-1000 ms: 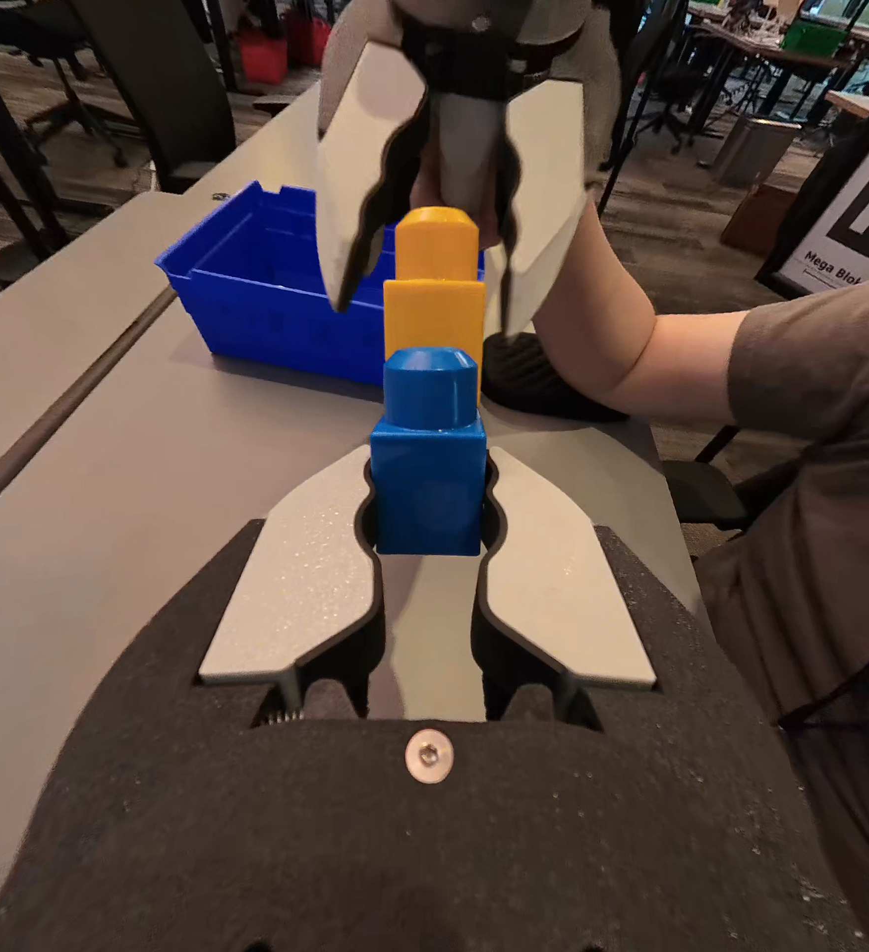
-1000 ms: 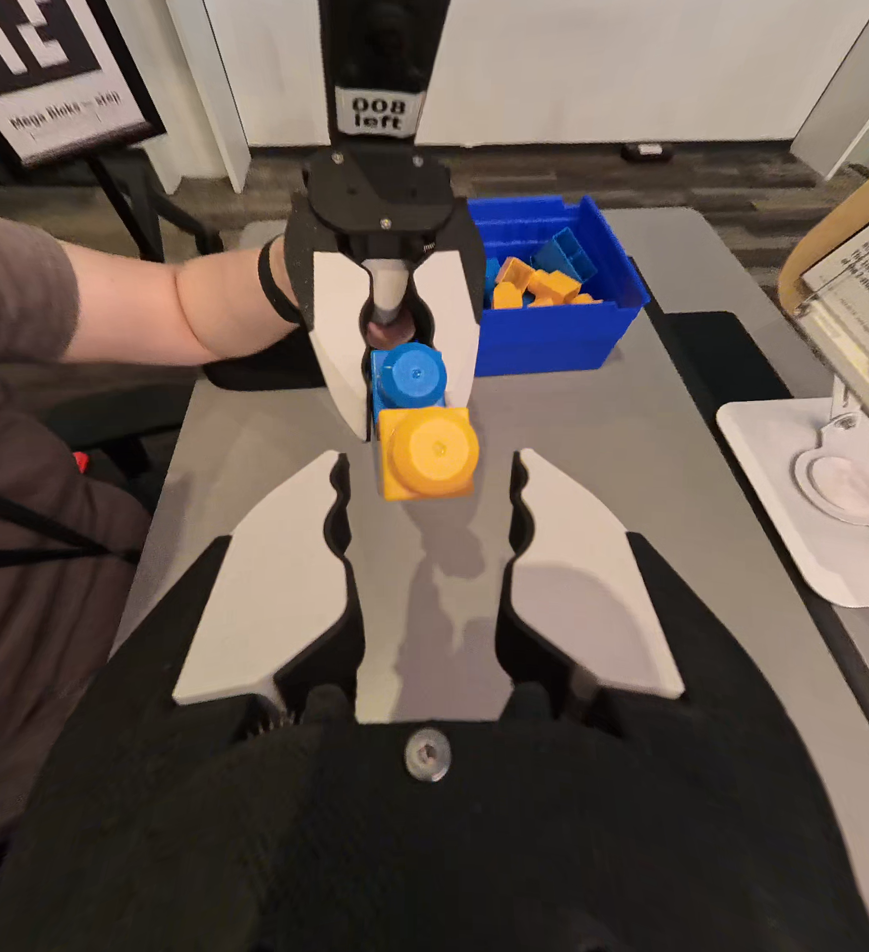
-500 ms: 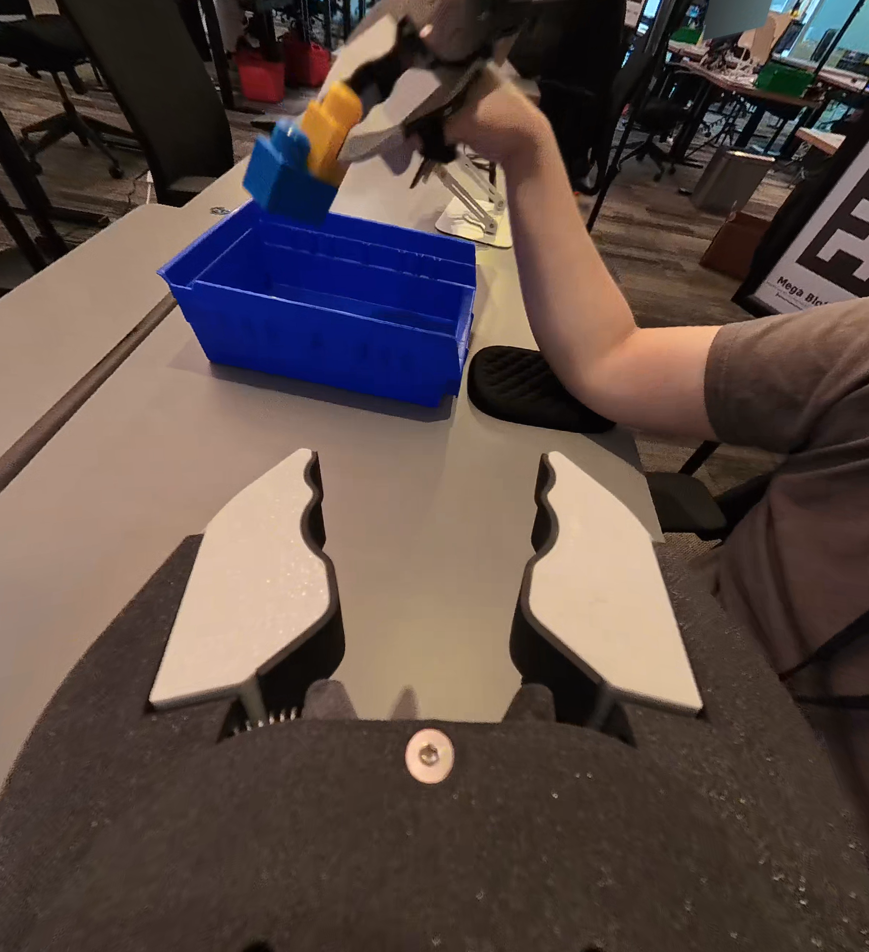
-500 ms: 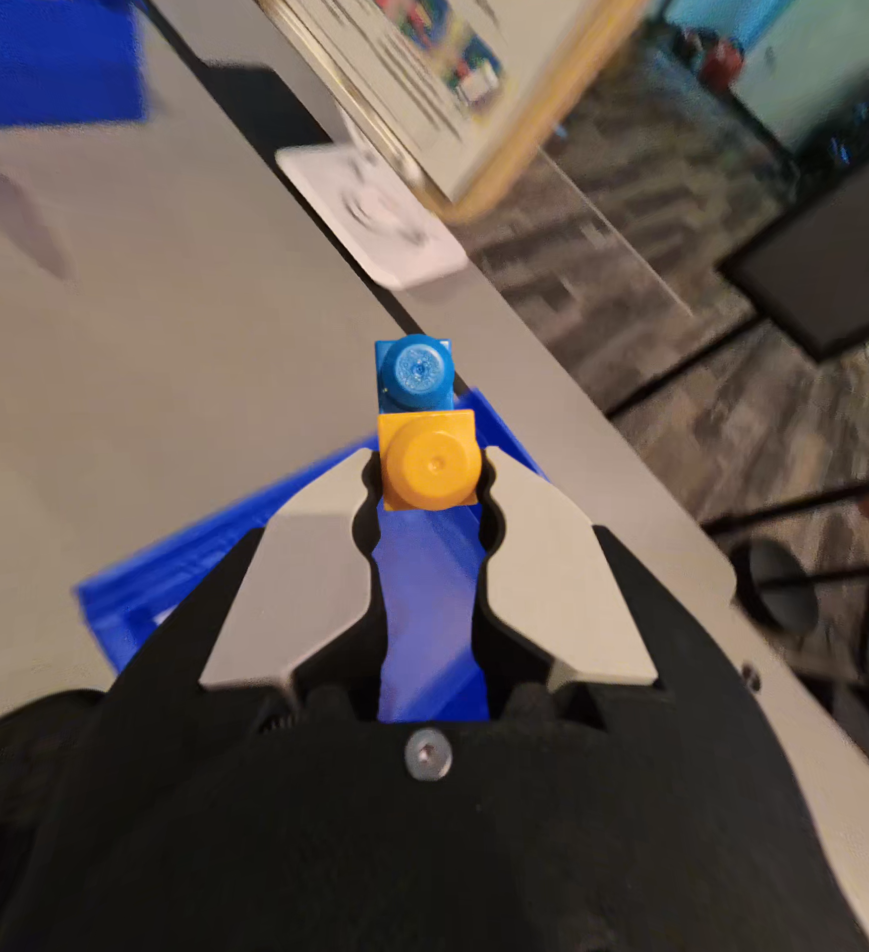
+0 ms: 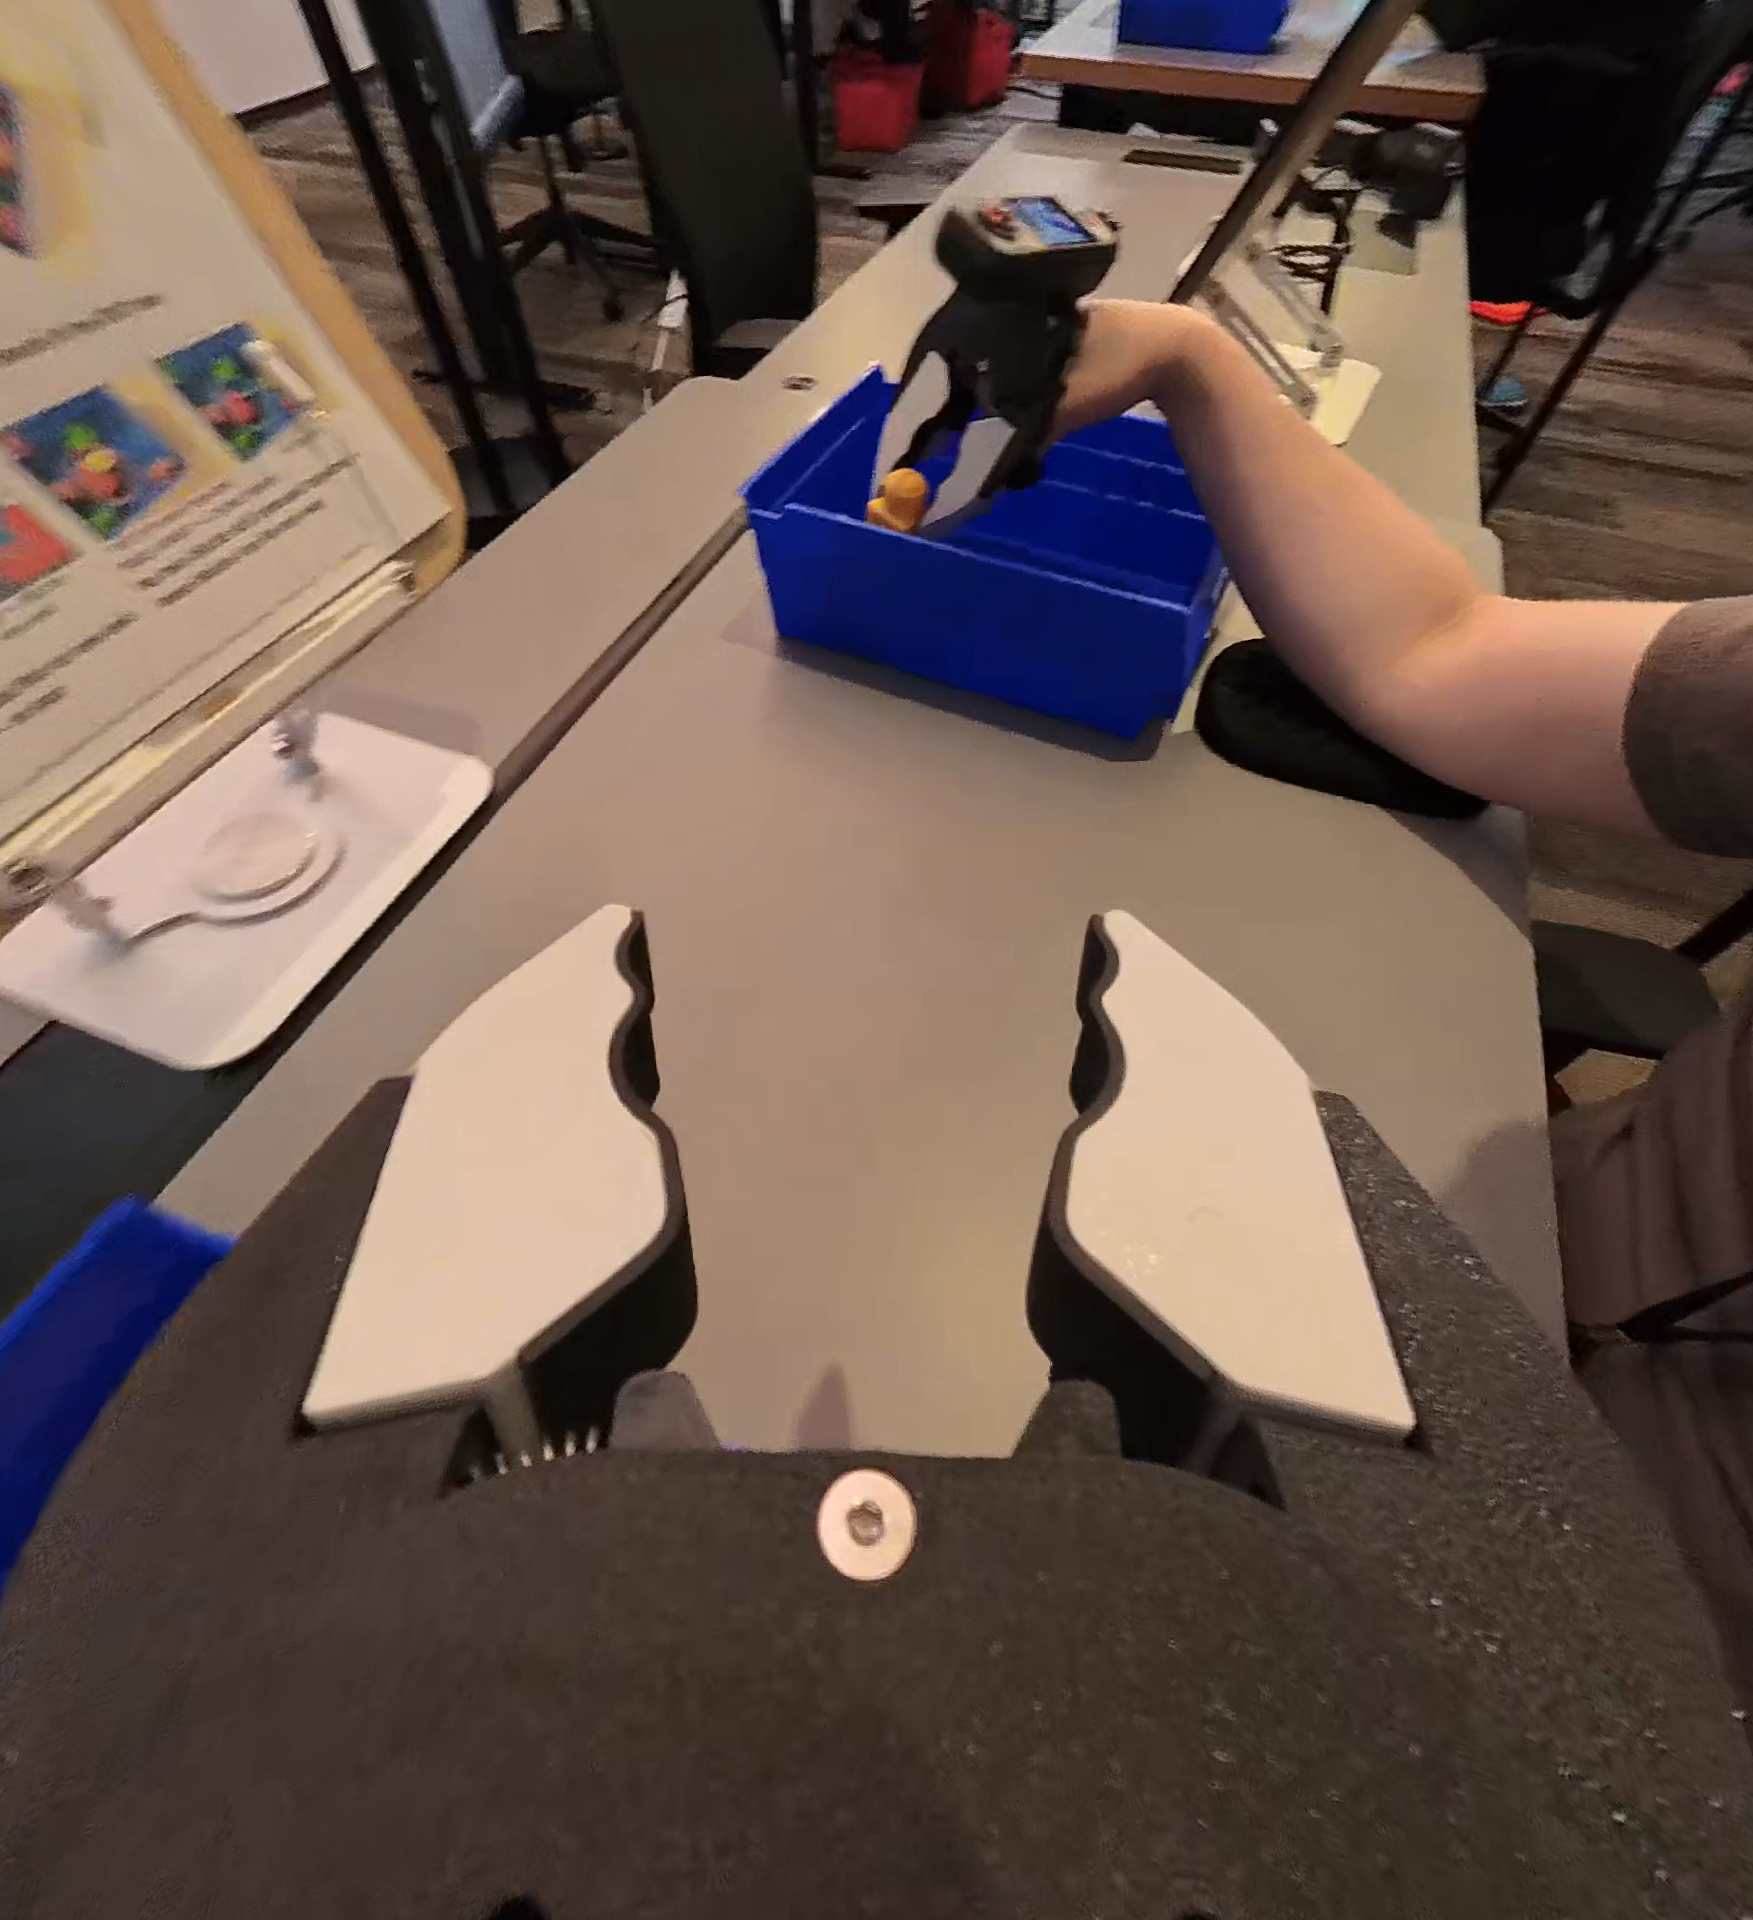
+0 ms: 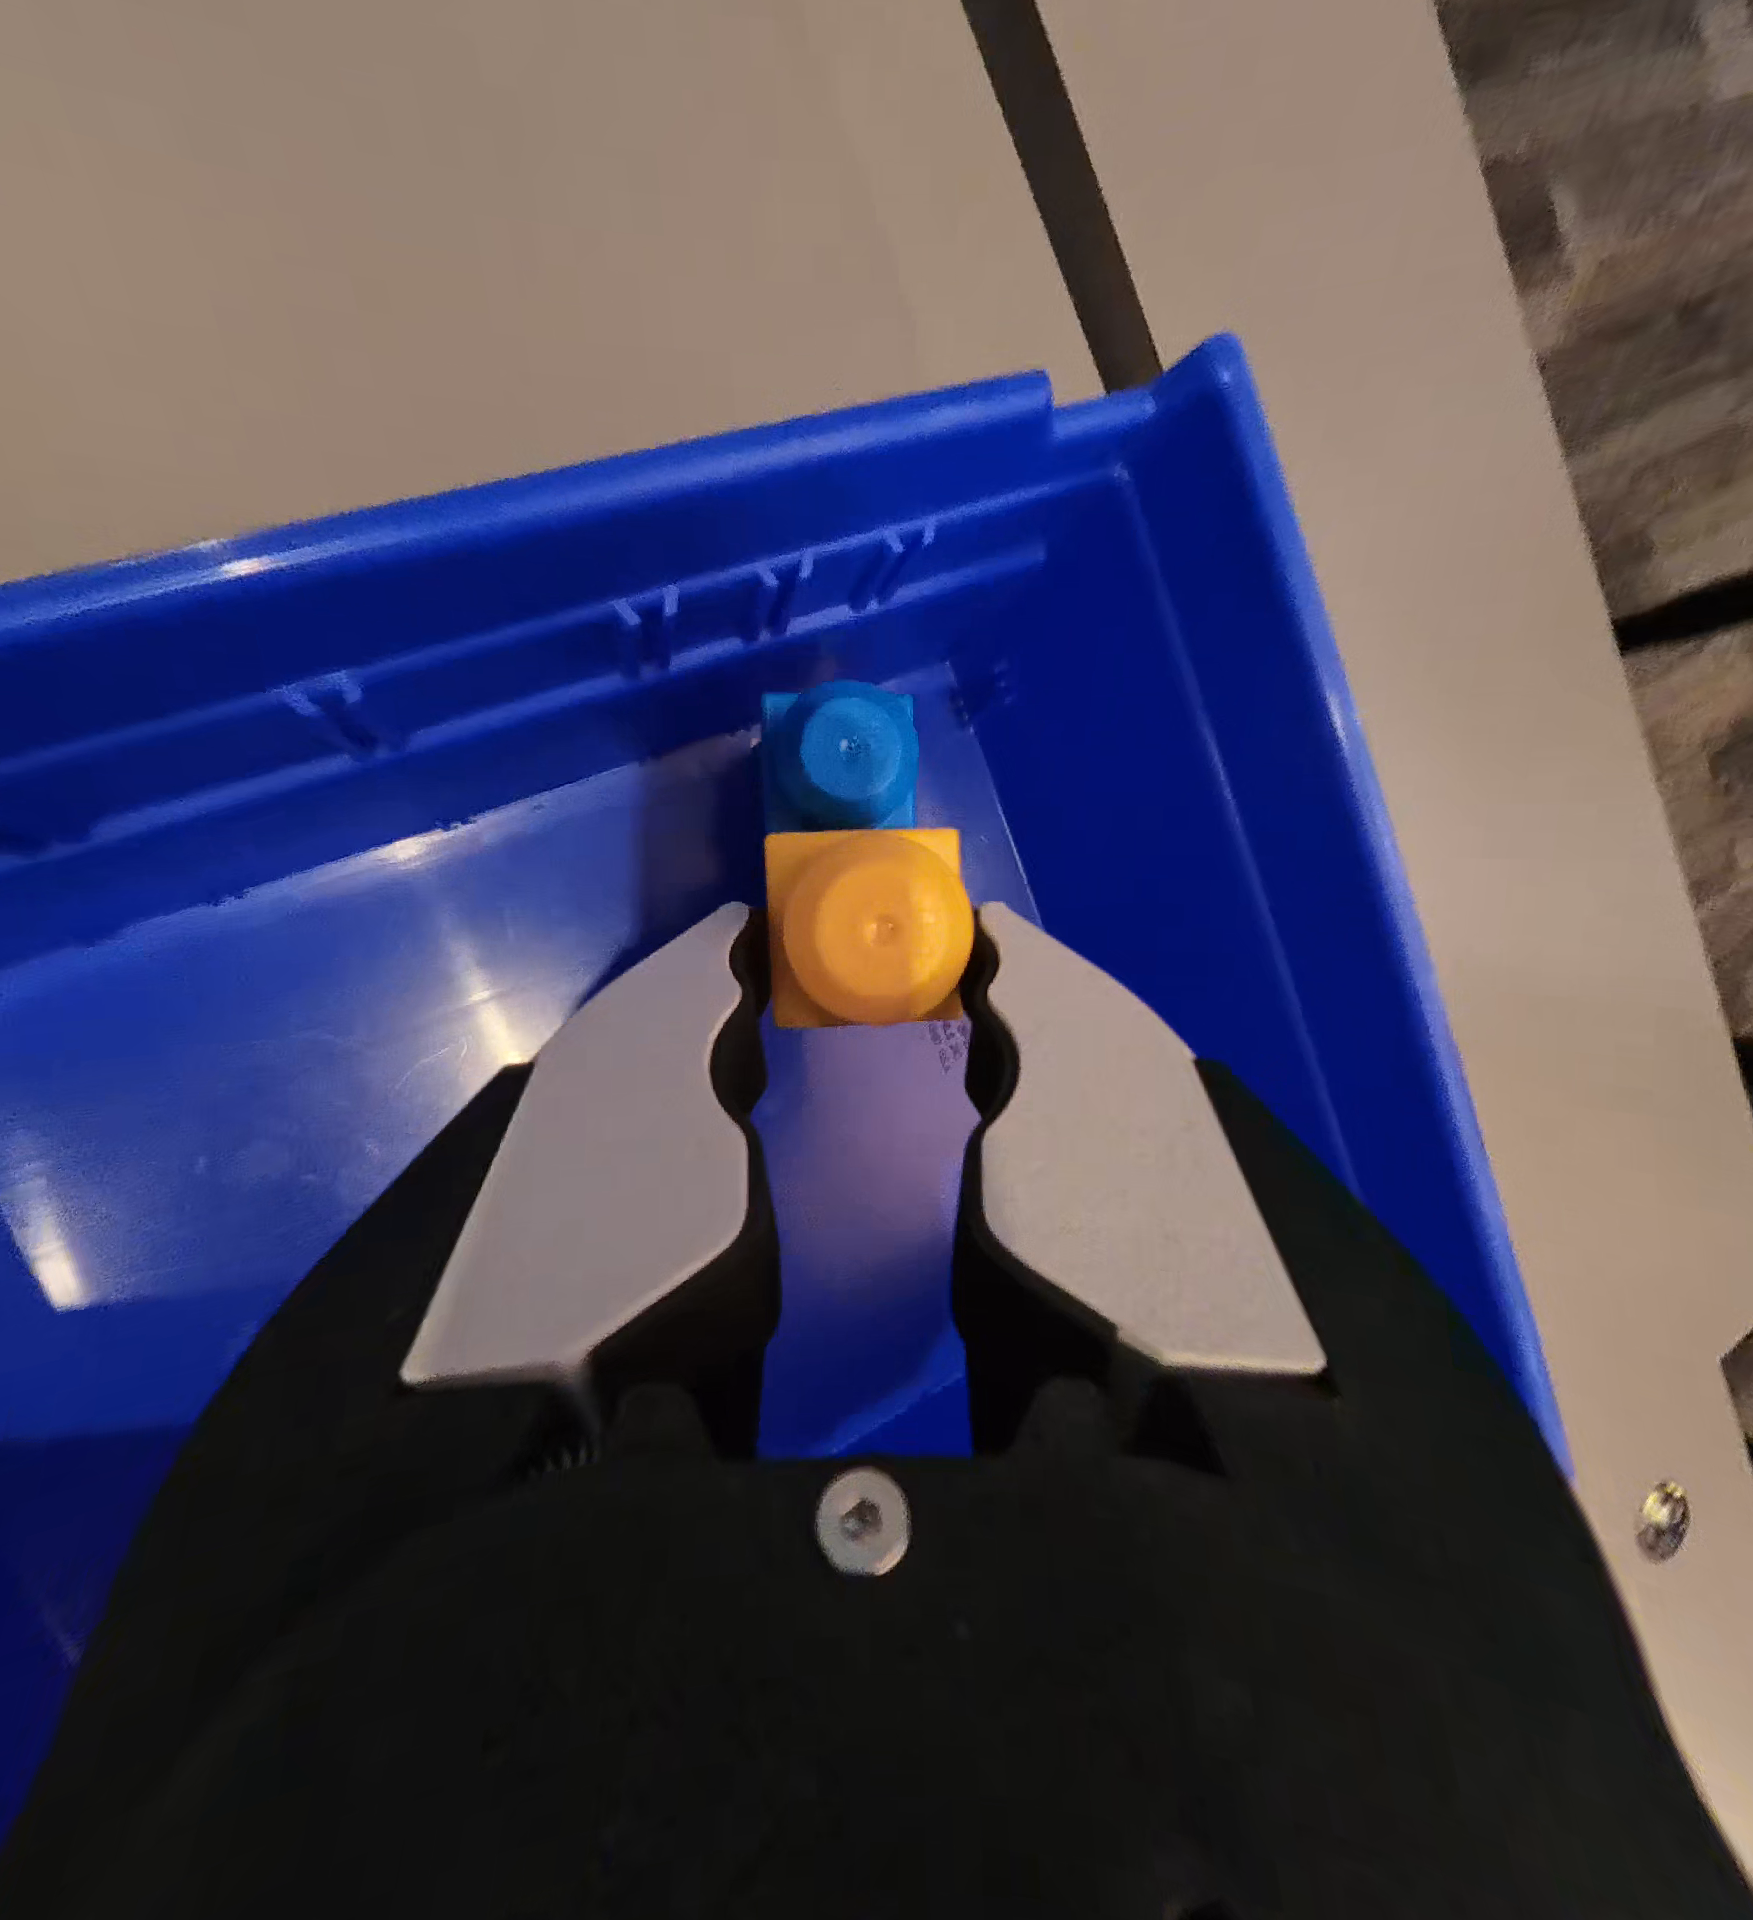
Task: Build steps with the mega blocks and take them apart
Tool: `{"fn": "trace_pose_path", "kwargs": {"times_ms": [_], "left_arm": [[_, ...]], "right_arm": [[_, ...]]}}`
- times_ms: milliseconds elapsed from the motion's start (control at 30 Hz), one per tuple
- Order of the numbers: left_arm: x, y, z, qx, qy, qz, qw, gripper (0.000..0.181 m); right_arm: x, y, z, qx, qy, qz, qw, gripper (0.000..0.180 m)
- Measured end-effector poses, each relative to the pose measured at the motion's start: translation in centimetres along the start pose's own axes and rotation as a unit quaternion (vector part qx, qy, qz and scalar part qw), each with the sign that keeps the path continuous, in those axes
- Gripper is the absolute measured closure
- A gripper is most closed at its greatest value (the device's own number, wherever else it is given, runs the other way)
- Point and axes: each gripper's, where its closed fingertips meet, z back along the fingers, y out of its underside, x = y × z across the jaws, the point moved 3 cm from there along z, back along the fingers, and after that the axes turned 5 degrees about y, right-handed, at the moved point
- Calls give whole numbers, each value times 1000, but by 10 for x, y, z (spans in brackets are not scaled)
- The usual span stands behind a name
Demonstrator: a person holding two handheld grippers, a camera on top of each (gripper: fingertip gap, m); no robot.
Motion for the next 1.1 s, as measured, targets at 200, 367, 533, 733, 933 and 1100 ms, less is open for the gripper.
{"fn": "trace_pose_path", "kwargs": {"times_ms": [200, 367, 533, 733, 933, 1100], "left_arm": [[54, 45, 57, 75, -139, 58, 986, 105], [86, 122, 87, 260, -219, 82, 937, 112], [111, 166, 61, 326, -191, 29, 925, 112], [124, 186, 37, 337, -155, -12, 928, 122], [131, 203, 34, 364, -135, 5, 922, 129], [131, 200, 33, 352, -131, 11, 927, 133]], "right_arm": [[-18, -1, -5, -14, 72, 19, 997, 130], [-30, -12, 18, -36, 134, 12, 990, 115], [-35, -38, 59, -92, 193, 10, 977, 116], [-17, -75, 86, -154, 192, 31, 969, 116], [0, -94, 92, -178, 173, 58, 967, 116], [5, -100, 95, -194, 162, 60, 966, 116]]}}
